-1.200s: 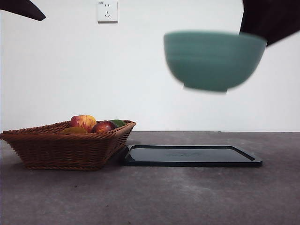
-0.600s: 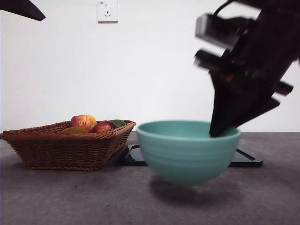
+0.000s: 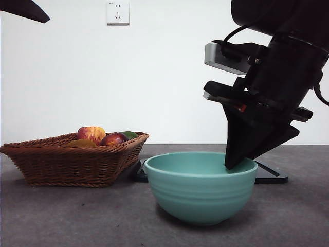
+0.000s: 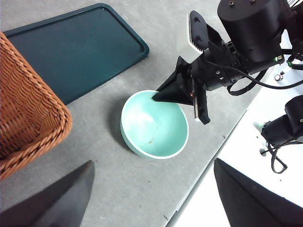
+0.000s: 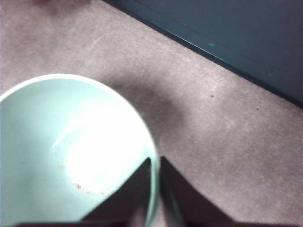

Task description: Pick up the wifruite, put it on the bowl, pick up the plate, put it on desk

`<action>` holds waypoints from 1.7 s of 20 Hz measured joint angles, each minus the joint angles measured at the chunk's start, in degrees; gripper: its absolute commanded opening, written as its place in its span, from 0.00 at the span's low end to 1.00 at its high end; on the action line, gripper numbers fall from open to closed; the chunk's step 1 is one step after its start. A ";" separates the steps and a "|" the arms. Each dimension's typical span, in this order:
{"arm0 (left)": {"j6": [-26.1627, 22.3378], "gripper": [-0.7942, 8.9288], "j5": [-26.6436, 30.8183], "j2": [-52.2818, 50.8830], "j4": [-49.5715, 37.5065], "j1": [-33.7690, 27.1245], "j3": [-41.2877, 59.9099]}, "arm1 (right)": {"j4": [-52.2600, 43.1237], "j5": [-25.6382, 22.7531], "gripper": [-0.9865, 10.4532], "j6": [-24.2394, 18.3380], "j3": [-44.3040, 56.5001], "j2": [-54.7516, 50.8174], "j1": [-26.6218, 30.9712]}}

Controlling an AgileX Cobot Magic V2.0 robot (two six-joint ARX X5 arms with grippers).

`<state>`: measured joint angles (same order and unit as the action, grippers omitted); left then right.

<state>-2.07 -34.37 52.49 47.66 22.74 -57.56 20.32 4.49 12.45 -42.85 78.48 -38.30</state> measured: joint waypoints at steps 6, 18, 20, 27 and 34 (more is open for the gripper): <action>0.00 0.50 0.00 0.00 0.00 0.00 0.00 | -0.02 -0.02 0.28 1.27 0.00 -0.07 0.00; 0.00 0.50 0.00 0.00 0.00 0.00 0.00 | 11.10 2.21 0.29 1.33 -4.52 -19.52 0.00; 0.02 0.50 0.00 0.00 0.00 0.00 0.00 | 13.64 5.31 0.29 1.33 -4.59 -23.10 0.00; 0.00 0.50 0.00 0.00 0.00 0.00 0.00 | 21.42 16.00 0.28 1.36 -4.68 -31.45 0.00; 0.00 0.50 0.00 0.00 0.00 0.00 0.00 | 22.29 17.84 0.28 1.33 -4.68 -32.96 0.00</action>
<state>-2.07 -34.37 52.49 47.66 22.74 -57.56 42.61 22.33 13.78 -47.53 45.52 -38.30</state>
